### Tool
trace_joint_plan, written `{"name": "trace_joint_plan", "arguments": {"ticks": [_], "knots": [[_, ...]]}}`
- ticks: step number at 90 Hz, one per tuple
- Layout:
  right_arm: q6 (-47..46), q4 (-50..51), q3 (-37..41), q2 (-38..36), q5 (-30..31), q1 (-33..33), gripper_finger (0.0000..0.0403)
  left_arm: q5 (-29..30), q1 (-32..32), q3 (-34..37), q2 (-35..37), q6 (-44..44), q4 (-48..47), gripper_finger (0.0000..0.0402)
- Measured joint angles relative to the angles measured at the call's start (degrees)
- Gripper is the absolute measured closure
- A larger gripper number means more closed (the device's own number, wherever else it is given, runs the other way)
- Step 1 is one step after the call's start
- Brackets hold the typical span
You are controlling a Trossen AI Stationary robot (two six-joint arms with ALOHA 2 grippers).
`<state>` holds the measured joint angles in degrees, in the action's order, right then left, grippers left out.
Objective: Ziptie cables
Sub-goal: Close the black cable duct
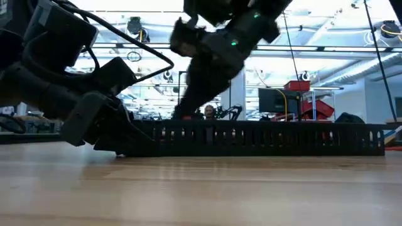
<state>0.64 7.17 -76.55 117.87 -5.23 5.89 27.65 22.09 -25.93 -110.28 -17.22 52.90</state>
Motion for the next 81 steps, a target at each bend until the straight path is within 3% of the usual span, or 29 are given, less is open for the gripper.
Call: {"name": "trace_joint_plan", "arguments": {"ticks": [7,17,52,67,81], "knots": [[-0.1,-6.6,0.0,2.0,-1.8,-0.6,0.0403,-1.2,-0.5,-0.1,0.0,0.1,0.1,0.0163],[0.6,-6.1,0.2,1.2,-0.9,-0.7,0.0403,-2.0,-1.0,-0.2,0.0,0.1,0.6,0.0163],[2.9,5.9,0.2,-10.9,3.4,2.5,0.0403,-2.8,-1.8,-0.2,0.0,0.0,0.4,0.0163],[1.8,16.1,0.2,-11.0,7.1,1.8,0.0403,-3.2,-1.9,-0.2,0.0,-0.1,0.2,0.0163],[1.5,18.0,0.2,-9.0,7.2,1.2,0.0403,-3.3,-1.9,-0.2,0.0,-0.1,0.2,0.0163]]}}
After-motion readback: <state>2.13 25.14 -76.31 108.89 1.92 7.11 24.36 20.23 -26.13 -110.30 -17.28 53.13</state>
